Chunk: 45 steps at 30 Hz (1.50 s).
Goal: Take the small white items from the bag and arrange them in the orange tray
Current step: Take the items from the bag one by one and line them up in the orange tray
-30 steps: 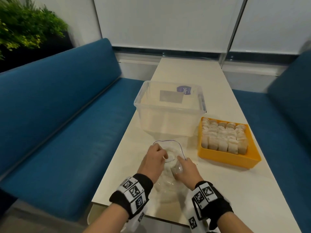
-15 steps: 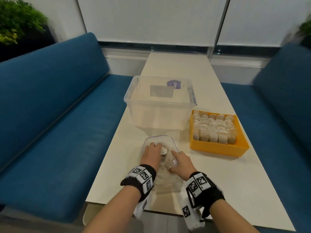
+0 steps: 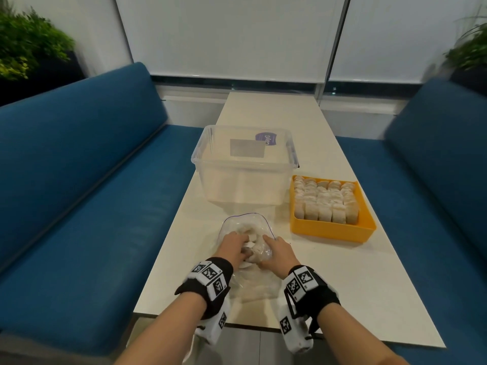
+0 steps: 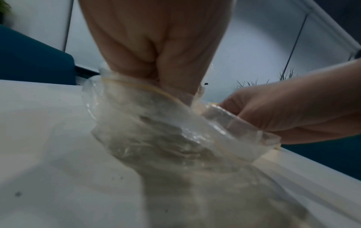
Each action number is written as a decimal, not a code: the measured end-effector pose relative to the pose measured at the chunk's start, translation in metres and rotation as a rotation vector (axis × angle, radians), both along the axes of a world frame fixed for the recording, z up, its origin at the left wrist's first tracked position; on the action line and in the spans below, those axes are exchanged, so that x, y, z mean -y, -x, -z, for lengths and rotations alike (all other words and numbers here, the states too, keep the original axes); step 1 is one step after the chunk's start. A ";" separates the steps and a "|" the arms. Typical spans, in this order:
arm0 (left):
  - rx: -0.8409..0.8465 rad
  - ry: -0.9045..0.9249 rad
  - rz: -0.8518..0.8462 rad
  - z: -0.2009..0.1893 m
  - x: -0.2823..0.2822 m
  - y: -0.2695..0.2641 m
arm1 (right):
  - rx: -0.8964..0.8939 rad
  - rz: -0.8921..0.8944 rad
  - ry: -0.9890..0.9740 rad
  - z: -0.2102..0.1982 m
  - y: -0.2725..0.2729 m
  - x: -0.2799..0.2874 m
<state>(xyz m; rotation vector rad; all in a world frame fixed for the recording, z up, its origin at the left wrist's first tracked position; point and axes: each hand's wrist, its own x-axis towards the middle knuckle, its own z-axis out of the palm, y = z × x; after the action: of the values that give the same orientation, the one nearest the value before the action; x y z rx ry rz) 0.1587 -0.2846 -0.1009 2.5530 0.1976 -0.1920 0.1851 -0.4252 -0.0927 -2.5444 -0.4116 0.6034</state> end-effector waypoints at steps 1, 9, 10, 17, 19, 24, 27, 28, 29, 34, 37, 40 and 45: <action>0.037 0.033 -0.018 -0.003 -0.001 0.001 | -0.005 -0.005 0.004 0.000 -0.001 0.001; 0.291 0.724 -0.369 -0.051 -0.030 0.012 | 0.115 -0.024 -0.130 -0.033 -0.009 0.016; 0.277 0.828 -0.390 -0.056 -0.032 0.013 | 0.197 0.005 -0.188 -0.040 -0.009 0.016; 0.173 1.358 -0.514 -0.075 -0.022 0.015 | -0.096 0.136 -0.720 -0.074 0.008 -0.010; 0.156 1.438 -0.518 -0.076 -0.018 0.016 | -0.137 0.149 -0.807 -0.074 0.011 -0.018; 0.091 1.589 -0.483 -0.075 -0.023 0.021 | 0.109 0.105 -0.687 -0.093 -0.009 -0.017; 0.069 1.497 -0.378 -0.077 -0.025 0.025 | 0.323 -0.159 -0.379 -0.118 -0.023 -0.010; 0.072 1.434 -0.342 -0.078 -0.025 0.026 | 0.366 -0.226 -0.301 -0.128 -0.027 -0.009; 0.078 1.370 -0.309 -0.079 -0.023 0.026 | 0.398 -0.282 -0.244 -0.138 -0.030 -0.008; 0.140 1.204 -0.203 -0.086 -0.007 0.017 | 0.409 -0.383 -0.164 -0.173 -0.042 0.004; 0.195 1.177 -0.183 -0.091 0.007 0.005 | 0.442 -0.377 -0.154 -0.185 -0.048 0.020; 0.213 1.160 -0.166 -0.096 0.025 -0.008 | 0.491 -0.386 -0.144 -0.191 -0.055 0.039; 0.160 1.187 -0.129 -0.104 0.061 -0.030 | 0.519 -0.290 -0.132 -0.194 -0.081 0.079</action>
<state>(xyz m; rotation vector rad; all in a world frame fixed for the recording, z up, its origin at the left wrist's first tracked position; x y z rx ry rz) 0.1887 -0.3454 0.0030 1.3612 0.1236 -0.0245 0.2659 -0.5039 0.1013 -2.5067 -0.9759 -0.0065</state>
